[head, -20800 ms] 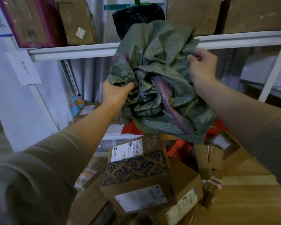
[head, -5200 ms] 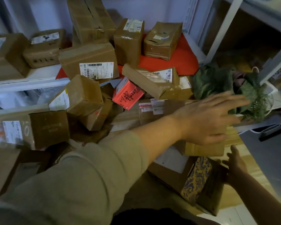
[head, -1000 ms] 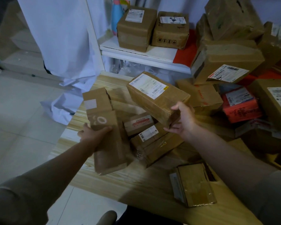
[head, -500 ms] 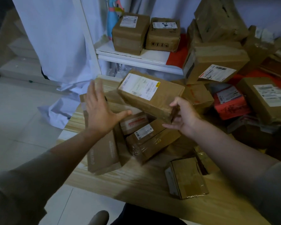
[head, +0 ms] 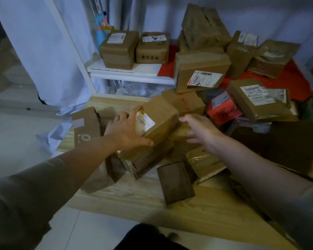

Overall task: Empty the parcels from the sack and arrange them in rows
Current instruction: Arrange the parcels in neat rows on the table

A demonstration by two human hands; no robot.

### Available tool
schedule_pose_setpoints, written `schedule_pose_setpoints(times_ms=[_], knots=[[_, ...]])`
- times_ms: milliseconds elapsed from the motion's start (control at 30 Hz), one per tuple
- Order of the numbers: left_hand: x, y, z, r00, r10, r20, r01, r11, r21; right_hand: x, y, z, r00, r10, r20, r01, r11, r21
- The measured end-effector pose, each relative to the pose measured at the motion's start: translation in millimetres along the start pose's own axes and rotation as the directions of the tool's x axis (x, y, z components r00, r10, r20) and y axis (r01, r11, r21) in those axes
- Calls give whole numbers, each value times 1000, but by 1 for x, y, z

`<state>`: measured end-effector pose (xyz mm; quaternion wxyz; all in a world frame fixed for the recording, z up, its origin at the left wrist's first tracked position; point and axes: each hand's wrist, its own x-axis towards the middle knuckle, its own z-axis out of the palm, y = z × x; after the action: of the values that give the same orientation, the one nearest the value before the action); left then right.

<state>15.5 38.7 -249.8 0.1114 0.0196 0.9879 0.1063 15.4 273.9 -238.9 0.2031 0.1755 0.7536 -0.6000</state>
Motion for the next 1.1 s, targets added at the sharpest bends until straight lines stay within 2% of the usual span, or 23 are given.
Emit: schedule_pose_setpoints(times_ms=[67, 133, 200, 267, 367, 467, 500, 567, 667, 733, 800, 833, 900, 1100], knots=[[-5, -5, 8, 980, -188, 64, 199, 945, -260, -3, 8, -3, 1000, -11, -12, 11, 999, -36], [-8, -13, 12, 927, -347, 141, 366, 759, -538, -9, 13, 1, 1000, -10, 0, 10, 999, -34], [-11, -18, 11, 870, -448, 205, 448, 544, -710, -15, 12, 13, 999, -7, 40, 8, 1000, -24], [-13, -18, 13, 843, -472, 258, 472, 420, -776, -22, 10, 32, 988, -13, 157, 24, 997, -71], [-16, -11, 18, 857, -435, 277, 447, 361, -818, -28, 4, 69, 942, -41, 333, 89, 987, -131], [-11, -22, 15, 869, -381, 316, 436, 286, -853, -16, -7, 100, 953, -76, 295, 93, 995, -45], [-9, -33, 12, 872, -373, 317, 430, 275, -860, -9, -10, 107, 965, -65, 254, 67, 998, 2], [-3, -66, 9, 862, -458, 218, 377, 290, -880, 7, -17, 120, 986, -34, 162, 23, 997, 70], [15, -139, 5, 789, -615, -6, 311, 407, -859, 35, -25, 143, 999, -18, 40, 14, 993, 119], [26, -188, 3, 712, -701, -34, 393, 439, -808, 52, -34, 160, 999, 36, 20, -39, 974, 223], [44, -229, 7, 624, -781, 23, 525, 397, -753, 66, -44, 177, 996, 86, 25, -90, 947, 308], [53, -242, 8, 604, -796, 42, 574, 398, -716, 75, -47, 184, 994, 104, 23, -105, 937, 332], [73, -249, 7, 619, -782, 81, 645, 446, -621, 90, -52, 199, 991, 128, 26, -129, 924, 359], [134, -226, 23, 706, -683, 188, 674, 567, -473, 120, -59, 228, 989, 145, -18, -129, 922, 366]])
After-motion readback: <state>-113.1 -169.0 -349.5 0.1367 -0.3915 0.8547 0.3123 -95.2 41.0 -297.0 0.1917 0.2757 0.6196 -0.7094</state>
